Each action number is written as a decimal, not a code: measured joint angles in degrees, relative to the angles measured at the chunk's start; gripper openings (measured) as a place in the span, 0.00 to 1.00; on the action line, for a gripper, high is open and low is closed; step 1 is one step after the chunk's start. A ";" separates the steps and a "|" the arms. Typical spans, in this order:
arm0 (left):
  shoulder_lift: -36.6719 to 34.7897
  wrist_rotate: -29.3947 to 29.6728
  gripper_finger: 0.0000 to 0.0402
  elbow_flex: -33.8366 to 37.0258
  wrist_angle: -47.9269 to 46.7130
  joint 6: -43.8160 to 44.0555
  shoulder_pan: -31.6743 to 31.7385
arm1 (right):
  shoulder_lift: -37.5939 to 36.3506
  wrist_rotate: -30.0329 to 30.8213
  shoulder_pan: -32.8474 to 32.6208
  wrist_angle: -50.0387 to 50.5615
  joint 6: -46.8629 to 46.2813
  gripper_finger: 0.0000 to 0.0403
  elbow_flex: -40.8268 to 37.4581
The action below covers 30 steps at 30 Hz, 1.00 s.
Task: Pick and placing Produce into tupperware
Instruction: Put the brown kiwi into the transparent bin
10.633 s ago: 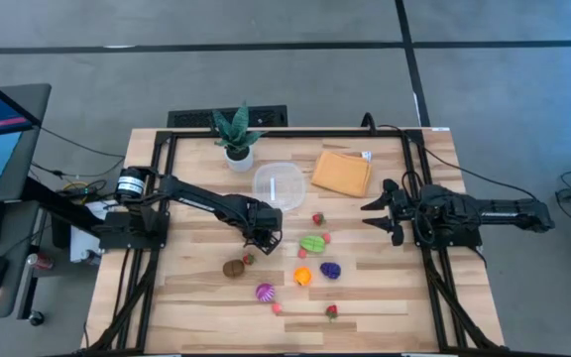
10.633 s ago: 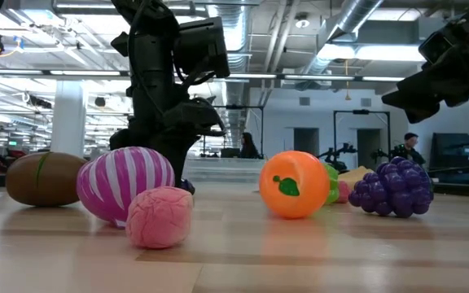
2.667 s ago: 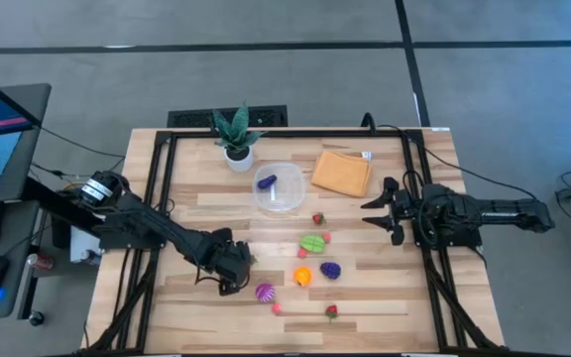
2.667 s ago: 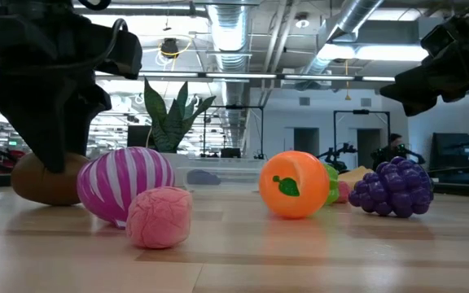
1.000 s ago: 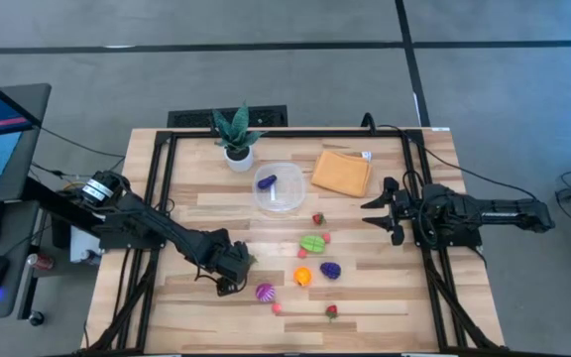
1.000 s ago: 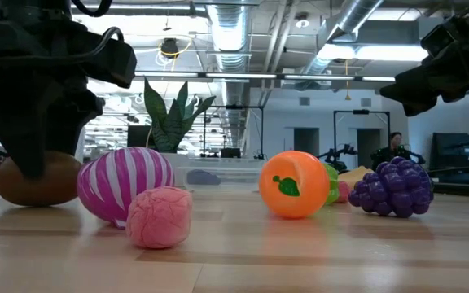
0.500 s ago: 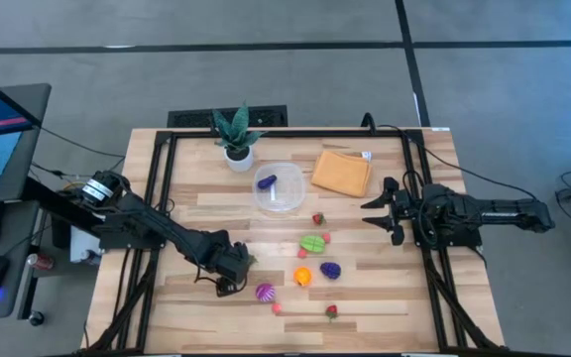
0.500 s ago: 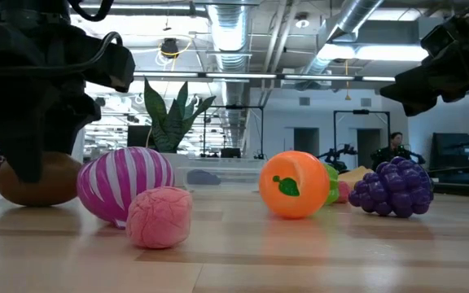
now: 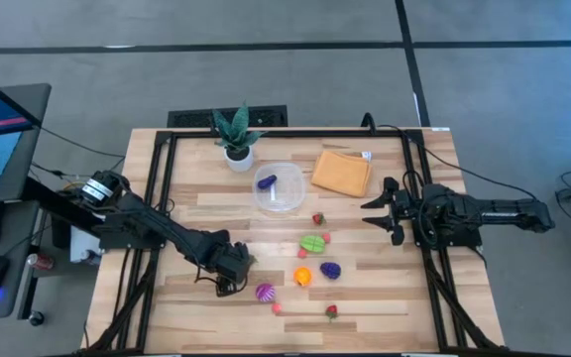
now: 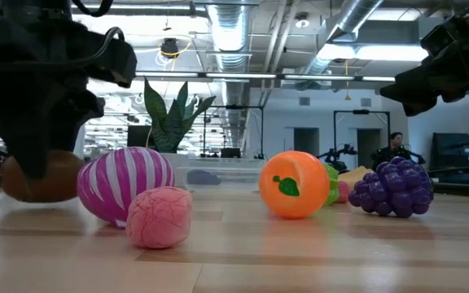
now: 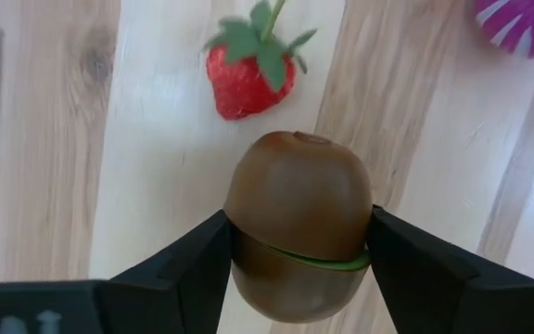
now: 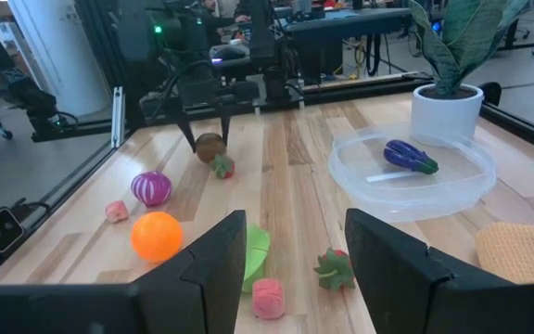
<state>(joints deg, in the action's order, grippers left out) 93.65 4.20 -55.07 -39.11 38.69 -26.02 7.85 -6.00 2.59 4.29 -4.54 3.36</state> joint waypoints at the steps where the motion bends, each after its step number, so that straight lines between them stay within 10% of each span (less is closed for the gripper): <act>1: 0.00 0.24 0.55 -0.40 -0.05 -0.17 0.00 | 0.00 0.00 0.00 0.00 0.00 0.52 0.02; 30: 0.02 23.41 0.55 -19.19 -12.21 -28.39 12.15 | 0.00 0.00 0.00 0.00 0.02 0.51 0.01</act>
<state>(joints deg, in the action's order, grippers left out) 93.67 27.61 -74.26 -51.32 10.30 -13.87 7.84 -6.00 2.59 4.29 -4.51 3.37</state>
